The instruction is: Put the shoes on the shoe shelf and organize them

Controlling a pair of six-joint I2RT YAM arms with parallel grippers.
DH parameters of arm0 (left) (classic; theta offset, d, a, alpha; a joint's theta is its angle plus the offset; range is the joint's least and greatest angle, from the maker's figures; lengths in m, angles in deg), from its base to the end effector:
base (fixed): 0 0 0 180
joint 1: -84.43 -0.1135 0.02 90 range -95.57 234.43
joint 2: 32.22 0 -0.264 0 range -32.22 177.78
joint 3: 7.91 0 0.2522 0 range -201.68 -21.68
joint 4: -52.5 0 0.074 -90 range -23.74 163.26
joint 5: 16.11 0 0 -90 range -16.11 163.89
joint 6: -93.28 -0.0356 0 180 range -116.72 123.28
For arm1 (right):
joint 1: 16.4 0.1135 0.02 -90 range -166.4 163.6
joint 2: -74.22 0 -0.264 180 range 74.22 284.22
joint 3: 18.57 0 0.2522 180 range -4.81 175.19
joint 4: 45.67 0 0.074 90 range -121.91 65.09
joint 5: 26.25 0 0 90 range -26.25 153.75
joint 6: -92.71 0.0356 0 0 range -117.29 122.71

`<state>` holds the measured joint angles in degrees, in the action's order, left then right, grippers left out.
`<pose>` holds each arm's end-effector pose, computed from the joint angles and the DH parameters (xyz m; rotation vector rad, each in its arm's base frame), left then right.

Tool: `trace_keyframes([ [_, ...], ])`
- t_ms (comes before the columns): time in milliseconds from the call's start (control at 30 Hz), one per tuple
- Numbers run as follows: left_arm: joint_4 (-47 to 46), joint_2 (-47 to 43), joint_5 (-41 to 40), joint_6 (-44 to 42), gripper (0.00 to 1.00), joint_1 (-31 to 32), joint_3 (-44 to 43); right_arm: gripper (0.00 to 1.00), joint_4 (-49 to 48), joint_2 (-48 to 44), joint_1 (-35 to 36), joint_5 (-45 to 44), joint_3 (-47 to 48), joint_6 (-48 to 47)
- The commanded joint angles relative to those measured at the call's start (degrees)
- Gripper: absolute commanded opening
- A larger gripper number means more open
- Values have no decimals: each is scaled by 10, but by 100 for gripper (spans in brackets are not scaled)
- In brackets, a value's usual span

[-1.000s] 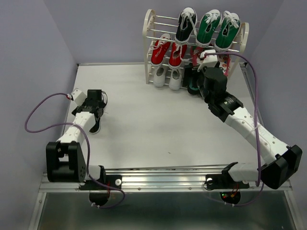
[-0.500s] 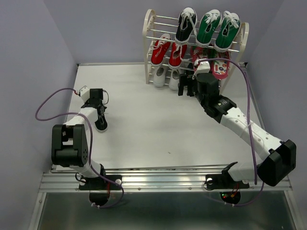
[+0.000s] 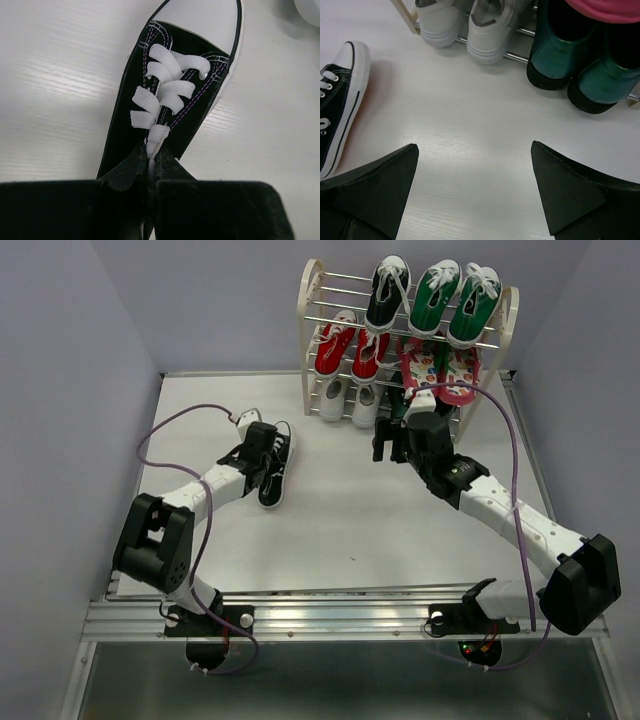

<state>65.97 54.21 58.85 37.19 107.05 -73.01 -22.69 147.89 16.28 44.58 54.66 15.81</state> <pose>0.3058 -0.1174 0.2234 -0.3613 2.1380 -0.2840 0.2561 0.1504 0.3221 -0.1184 1.9571 0.1945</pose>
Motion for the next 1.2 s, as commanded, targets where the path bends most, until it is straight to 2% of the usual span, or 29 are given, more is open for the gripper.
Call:
trace_keyframes([
  [0,-43,56,8,0,0,25,-64,100,5,-23,0,5,-10,15],
  [67,-35,74,12,-3,0,40,-82,100,10,-27,0,1,-12,17],
  [100,-24,83,6,-4,23,45,-95,100,16,-27,0,1,-14,18],
  [133,-19,83,2,-7,39,49,-98,100,19,-29,0,2,-15,19],
  [167,-7,78,-2,-11,64,59,-103,100,19,-34,0,-1,-17,21],
  [233,2,67,-6,-17,83,65,-102,100,23,-39,0,-2,-21,21],
  [267,17,61,-3,-21,99,67,-101,100,24,-41,0,-4,-24,23],
  [533,118,-19,-37,-20,99,95,-36,100,28,-52,0,7,-46,33],
  [800,124,-16,-30,-16,99,96,16,100,39,-40,0,12,-48,37],
  [933,123,-6,-31,-21,99,96,15,100,48,-41,0,5,-45,34],
  [1033,116,-9,-31,-17,87,96,23,100,52,-45,0,-1,-49,34],
  [1067,115,-15,-32,-16,68,96,25,100,52,-46,0,-3,-51,34],
  [1167,108,-22,-29,-17,60,96,35,100,55,-46,0,-9,-51,32],
])
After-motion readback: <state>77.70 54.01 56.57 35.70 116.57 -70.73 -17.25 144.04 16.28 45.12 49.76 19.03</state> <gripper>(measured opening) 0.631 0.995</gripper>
